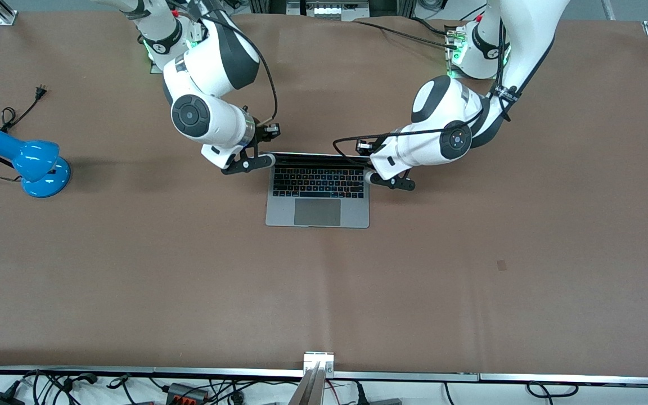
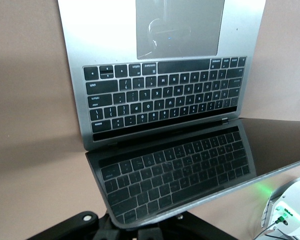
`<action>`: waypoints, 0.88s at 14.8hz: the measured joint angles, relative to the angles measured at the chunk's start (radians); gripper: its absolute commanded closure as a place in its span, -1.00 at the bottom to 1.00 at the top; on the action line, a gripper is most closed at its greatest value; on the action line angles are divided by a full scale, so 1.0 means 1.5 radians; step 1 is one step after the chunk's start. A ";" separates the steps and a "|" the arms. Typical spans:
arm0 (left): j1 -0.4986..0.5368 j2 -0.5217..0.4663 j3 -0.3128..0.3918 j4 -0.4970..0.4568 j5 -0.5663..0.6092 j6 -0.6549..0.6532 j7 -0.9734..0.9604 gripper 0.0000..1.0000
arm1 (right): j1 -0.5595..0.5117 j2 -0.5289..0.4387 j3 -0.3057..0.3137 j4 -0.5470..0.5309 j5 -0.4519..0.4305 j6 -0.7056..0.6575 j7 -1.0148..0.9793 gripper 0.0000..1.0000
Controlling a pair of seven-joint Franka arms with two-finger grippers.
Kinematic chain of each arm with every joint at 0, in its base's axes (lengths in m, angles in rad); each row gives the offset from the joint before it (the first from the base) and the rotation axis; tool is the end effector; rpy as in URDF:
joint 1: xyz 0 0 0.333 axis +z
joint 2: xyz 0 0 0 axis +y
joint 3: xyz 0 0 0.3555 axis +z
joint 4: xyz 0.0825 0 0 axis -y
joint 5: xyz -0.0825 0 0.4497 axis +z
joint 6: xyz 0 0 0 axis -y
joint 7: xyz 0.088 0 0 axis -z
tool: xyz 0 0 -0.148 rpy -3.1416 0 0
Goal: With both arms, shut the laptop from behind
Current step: 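Position both grippers behind the laptop screen's back edge, then push the laptop screen down onto the keyboard with both grippers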
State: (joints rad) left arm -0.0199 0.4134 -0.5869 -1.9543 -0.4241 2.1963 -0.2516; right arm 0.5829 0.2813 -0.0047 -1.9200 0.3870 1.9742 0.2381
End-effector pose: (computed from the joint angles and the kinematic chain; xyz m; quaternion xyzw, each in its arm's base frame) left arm 0.5353 -0.3961 0.2550 0.9596 -0.0255 -0.1700 0.2227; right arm 0.5206 0.3856 0.2951 -0.9772 -0.0714 0.1681 0.1087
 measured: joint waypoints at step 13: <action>0.000 0.092 0.024 0.010 0.061 0.094 -0.005 1.00 | -0.013 0.142 -0.001 0.123 0.000 0.084 0.000 1.00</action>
State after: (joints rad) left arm -0.0192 0.5508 -0.5513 -1.9388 -0.3323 2.3373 -0.2593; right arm 0.5635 0.4937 -0.0066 -1.7361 0.3869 2.1003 0.2381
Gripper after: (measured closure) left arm 0.991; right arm 0.991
